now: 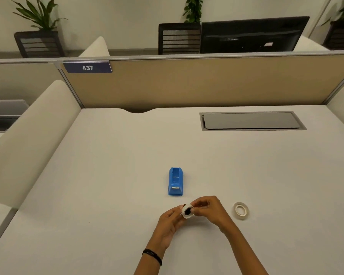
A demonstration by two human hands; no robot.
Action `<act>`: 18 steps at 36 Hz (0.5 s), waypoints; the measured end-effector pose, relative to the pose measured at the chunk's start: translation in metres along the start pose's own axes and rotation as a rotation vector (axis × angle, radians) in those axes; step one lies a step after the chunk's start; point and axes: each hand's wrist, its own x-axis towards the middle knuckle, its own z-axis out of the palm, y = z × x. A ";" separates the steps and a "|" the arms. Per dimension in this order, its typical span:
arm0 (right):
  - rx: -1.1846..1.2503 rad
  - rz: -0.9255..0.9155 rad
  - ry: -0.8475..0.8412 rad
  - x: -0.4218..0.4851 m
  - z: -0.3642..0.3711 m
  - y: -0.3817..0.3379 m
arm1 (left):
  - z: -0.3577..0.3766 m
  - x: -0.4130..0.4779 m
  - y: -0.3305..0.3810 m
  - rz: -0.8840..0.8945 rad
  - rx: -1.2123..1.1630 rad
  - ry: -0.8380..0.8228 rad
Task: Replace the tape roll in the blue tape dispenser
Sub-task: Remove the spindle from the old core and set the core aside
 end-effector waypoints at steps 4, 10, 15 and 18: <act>-0.007 0.027 -0.061 0.007 -0.005 0.003 | 0.000 0.006 -0.004 0.006 0.009 0.001; -0.035 0.055 -0.278 0.017 -0.032 -0.012 | 0.001 0.009 -0.002 -0.019 -0.012 -0.010; 0.111 0.112 -0.038 0.057 -0.054 0.002 | -0.010 0.033 -0.011 -0.101 -0.053 0.064; 0.181 0.117 0.209 0.072 -0.074 0.002 | -0.007 0.031 -0.010 -0.100 -0.050 0.059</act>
